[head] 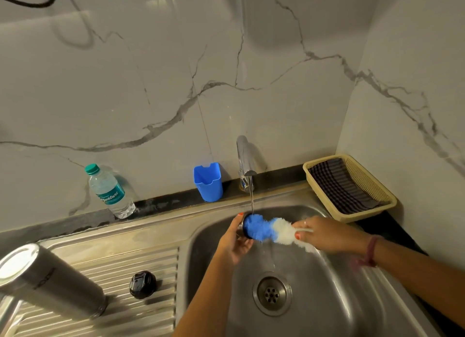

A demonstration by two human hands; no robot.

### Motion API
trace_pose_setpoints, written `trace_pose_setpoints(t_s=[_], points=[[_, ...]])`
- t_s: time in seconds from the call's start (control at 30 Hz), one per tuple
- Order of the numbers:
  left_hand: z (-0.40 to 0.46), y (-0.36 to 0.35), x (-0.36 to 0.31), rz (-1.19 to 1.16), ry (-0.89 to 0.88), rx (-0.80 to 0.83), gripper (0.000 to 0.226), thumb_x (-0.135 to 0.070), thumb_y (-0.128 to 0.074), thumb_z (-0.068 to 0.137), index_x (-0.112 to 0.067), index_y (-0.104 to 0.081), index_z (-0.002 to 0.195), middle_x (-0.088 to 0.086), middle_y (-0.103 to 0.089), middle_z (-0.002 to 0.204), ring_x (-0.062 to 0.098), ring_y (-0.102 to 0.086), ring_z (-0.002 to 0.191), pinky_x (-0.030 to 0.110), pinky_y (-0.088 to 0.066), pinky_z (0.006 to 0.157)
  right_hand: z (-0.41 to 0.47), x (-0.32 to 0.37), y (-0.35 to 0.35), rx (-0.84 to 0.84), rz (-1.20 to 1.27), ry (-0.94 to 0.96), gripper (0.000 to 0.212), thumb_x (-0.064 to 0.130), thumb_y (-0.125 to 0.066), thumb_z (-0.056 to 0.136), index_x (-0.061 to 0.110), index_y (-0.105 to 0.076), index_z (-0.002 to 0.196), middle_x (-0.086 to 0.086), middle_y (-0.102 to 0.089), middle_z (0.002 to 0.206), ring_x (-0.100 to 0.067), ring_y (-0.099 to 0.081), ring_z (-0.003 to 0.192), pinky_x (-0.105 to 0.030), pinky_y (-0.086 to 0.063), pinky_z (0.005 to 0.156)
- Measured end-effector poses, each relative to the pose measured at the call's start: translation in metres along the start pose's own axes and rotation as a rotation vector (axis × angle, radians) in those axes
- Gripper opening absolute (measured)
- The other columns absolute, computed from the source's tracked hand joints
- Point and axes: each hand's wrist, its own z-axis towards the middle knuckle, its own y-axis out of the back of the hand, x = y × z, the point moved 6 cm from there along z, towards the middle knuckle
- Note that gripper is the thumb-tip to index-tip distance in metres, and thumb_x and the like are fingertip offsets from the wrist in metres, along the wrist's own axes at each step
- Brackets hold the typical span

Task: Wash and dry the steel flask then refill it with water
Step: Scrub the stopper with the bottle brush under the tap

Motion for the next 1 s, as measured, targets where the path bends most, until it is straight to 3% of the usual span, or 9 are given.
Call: trace_pose_setpoints(t_s=[0.13,0.23,0.33,0.43,0.6,0.7,0.77,0.9,1.0], points=[[-0.007,-0.013,-0.002,0.003,-0.027,0.106,0.041,-0.026,-0.075,0.087,0.002,-0.065,0.114,0.020,-0.075,0.101,0.031,-0.071,0.099,0.036,-0.062,0.073,-0.006,-0.022,-0.025,0.283,0.898,-0.506,0.029,0.035,-0.045,0.100,0.015,-0.053,0.119,0.005,-0.038,0.055,-0.001,-0.025,0.037,-0.012,-0.020,0.030],[-0.010,-0.022,-0.003,-0.020,-0.058,0.144,0.040,-0.027,-0.072,0.089,0.001,-0.065,0.116,0.020,-0.075,0.103,0.033,-0.070,0.103,0.040,-0.061,0.082,-0.009,-0.008,-0.045,0.296,0.988,-0.459,0.034,0.035,-0.042,0.101,0.018,-0.052,0.129,0.006,-0.037,0.055,-0.001,-0.027,0.036,-0.013,-0.021,0.029],[-0.005,-0.019,-0.006,-0.062,-0.064,0.118,0.042,-0.030,-0.072,0.088,0.000,-0.065,0.117,0.018,-0.075,0.102,0.031,-0.072,0.097,0.039,-0.061,0.081,-0.012,0.000,-0.037,0.005,0.192,-0.109,0.038,0.031,-0.044,0.100,0.023,-0.047,0.137,-0.001,-0.065,0.082,-0.012,-0.058,0.061,-0.025,-0.047,0.052],[-0.001,-0.015,0.002,0.032,0.018,0.039,0.055,-0.032,-0.081,0.078,0.003,-0.065,0.117,0.019,-0.075,0.101,0.027,-0.073,0.089,0.034,-0.062,0.073,-0.019,0.006,-0.017,-0.460,-0.801,0.323,0.065,0.015,-0.078,0.073,0.025,-0.055,0.133,-0.008,-0.060,0.069,-0.012,-0.035,0.043,-0.026,-0.030,0.037],[-0.008,-0.007,0.013,0.260,0.126,-0.097,0.046,-0.040,-0.081,0.080,-0.003,-0.064,0.101,0.016,-0.070,0.091,0.021,-0.067,0.071,0.025,-0.056,0.050,-0.015,0.008,-0.008,-0.516,-1.180,0.569,0.071,0.007,-0.084,0.058,0.021,-0.064,0.125,-0.009,-0.044,0.056,-0.014,-0.020,0.041,-0.021,-0.018,0.037],[-0.005,-0.012,0.006,0.184,0.071,-0.014,0.043,-0.030,-0.079,0.083,0.001,-0.064,0.109,0.018,-0.074,0.092,0.025,-0.071,0.080,0.030,-0.059,0.059,-0.009,0.008,-0.011,-0.334,-0.944,0.346,0.060,0.018,-0.059,0.091,0.029,-0.036,0.145,-0.006,-0.057,0.080,-0.010,-0.036,0.049,-0.022,-0.028,0.044],[-0.003,-0.015,0.002,0.088,0.017,0.059,0.040,-0.023,-0.075,0.086,0.002,-0.063,0.114,0.020,-0.075,0.097,0.029,-0.072,0.092,0.036,-0.060,0.073,-0.002,-0.004,-0.017,-0.192,-0.421,0.111,0.044,0.028,-0.041,0.101,0.027,-0.036,0.144,0.001,-0.062,0.097,-0.007,-0.050,0.063,-0.016,-0.033,0.054],[-0.004,-0.021,0.004,0.042,-0.080,0.159,0.030,-0.017,-0.064,0.093,0.004,-0.064,0.114,0.022,-0.074,0.104,0.031,-0.072,0.095,0.037,-0.060,0.073,0.004,-0.029,-0.040,0.242,0.737,-0.410,0.030,0.037,-0.043,0.100,0.025,-0.051,0.126,0.005,-0.046,0.055,-0.003,-0.031,0.038,-0.014,-0.023,0.033],[-0.001,-0.019,0.003,-0.005,-0.123,0.160,0.034,-0.019,-0.065,0.094,0.005,-0.064,0.119,0.022,-0.072,0.111,0.032,-0.071,0.101,0.037,-0.061,0.079,-0.005,-0.025,-0.041,0.281,0.845,-0.426,0.030,0.035,-0.042,0.101,0.025,-0.049,0.128,0.006,-0.039,0.053,-0.001,-0.025,0.036,-0.013,-0.019,0.030]])
